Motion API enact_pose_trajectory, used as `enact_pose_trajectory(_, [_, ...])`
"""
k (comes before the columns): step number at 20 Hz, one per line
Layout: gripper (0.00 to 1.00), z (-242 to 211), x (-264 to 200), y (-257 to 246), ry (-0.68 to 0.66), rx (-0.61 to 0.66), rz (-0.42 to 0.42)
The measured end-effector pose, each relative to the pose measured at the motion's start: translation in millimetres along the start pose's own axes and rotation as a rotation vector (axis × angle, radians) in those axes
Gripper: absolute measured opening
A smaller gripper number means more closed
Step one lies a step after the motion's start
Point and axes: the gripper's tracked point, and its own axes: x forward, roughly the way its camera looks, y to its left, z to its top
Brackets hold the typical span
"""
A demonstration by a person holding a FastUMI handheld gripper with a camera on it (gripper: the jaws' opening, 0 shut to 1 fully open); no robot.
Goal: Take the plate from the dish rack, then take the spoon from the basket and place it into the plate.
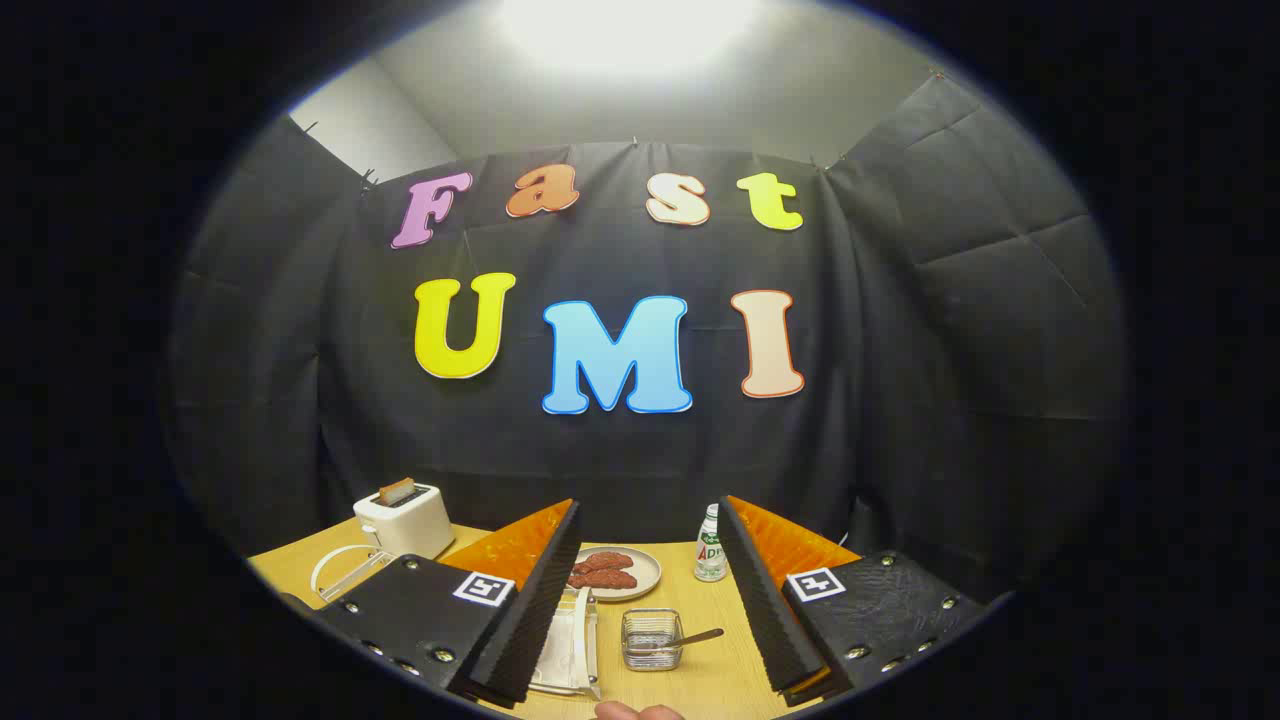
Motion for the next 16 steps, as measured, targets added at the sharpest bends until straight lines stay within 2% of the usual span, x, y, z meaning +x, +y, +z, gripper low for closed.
enact_pose_trajectory(6, [0.84, 18.5, 2.9, 11.6, -0.019, -0.002, 0.003])
enact_pose_trajectory(12, [0.84, 37.0, -2.6, 17.2, -0.057, -0.057, -0.004])
enact_pose_trajectory(16, [0.84, 31.3, 0.4, 22.0, -0.019, -0.036, -0.021])
